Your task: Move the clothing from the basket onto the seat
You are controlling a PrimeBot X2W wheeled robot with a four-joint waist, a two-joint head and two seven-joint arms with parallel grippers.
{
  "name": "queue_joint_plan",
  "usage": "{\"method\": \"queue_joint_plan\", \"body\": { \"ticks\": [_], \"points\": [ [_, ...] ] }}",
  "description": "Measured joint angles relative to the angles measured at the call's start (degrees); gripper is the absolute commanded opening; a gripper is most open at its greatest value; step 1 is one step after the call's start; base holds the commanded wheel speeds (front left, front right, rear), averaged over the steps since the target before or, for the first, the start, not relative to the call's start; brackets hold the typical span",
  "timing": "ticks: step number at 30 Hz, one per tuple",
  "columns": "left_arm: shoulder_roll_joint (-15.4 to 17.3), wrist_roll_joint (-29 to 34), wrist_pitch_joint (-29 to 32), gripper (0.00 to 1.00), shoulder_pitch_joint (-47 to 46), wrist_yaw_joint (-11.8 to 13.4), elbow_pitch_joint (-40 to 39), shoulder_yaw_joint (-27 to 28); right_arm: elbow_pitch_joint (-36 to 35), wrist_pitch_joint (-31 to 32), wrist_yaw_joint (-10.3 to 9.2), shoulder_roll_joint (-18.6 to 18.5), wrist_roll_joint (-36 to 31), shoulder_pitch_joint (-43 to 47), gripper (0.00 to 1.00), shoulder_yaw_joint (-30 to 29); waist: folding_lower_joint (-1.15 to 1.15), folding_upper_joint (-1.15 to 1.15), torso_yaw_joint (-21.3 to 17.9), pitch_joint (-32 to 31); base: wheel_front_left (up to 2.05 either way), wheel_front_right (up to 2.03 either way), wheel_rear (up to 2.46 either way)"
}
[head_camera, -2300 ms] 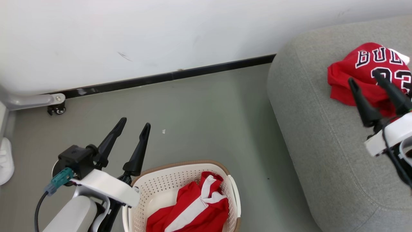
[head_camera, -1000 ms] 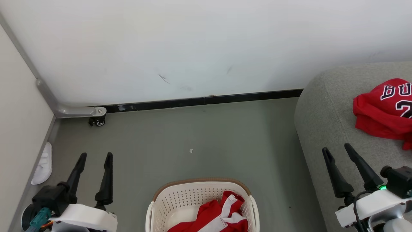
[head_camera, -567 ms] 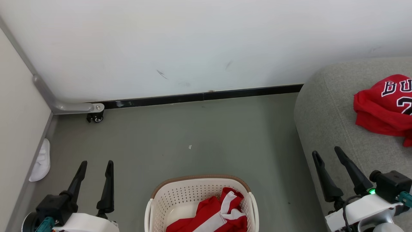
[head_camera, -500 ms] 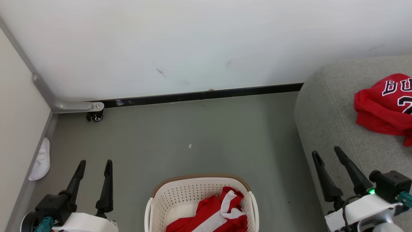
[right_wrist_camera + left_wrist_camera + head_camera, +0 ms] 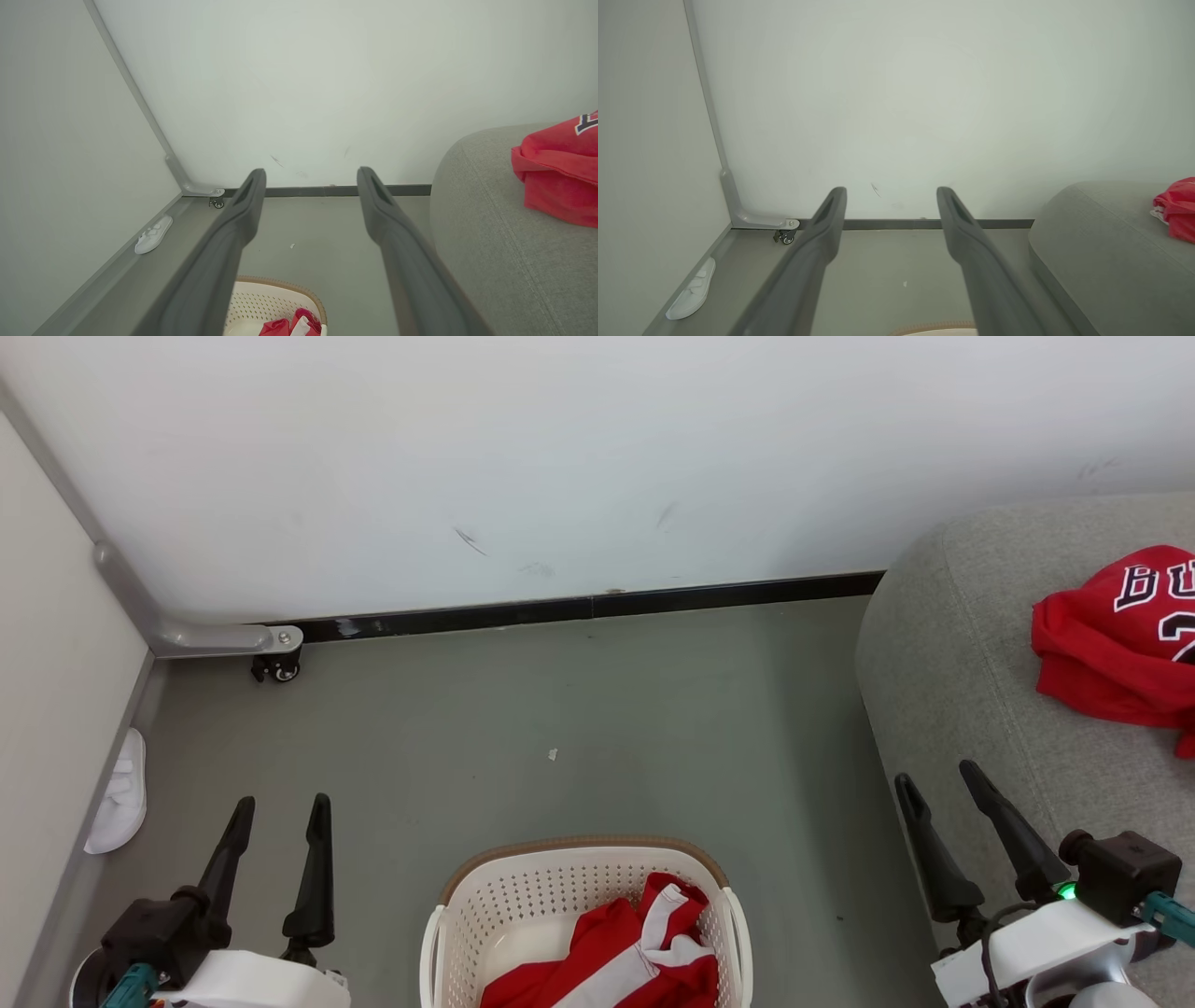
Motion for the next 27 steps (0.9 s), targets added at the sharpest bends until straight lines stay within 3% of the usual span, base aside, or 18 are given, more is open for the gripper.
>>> {"method": "queue_joint_plan", "body": {
  "ticks": [27],
  "points": [
    [-2.0,2.3,0.0,1.00,0.1,-4.9,1.9,2.3,-0.6,0.0,0.00,0.4,-1.1,0.0,1.00,0.3,0.00,0.00,-1.0,1.3,0.00,0.00,0.00]
  ]
}}
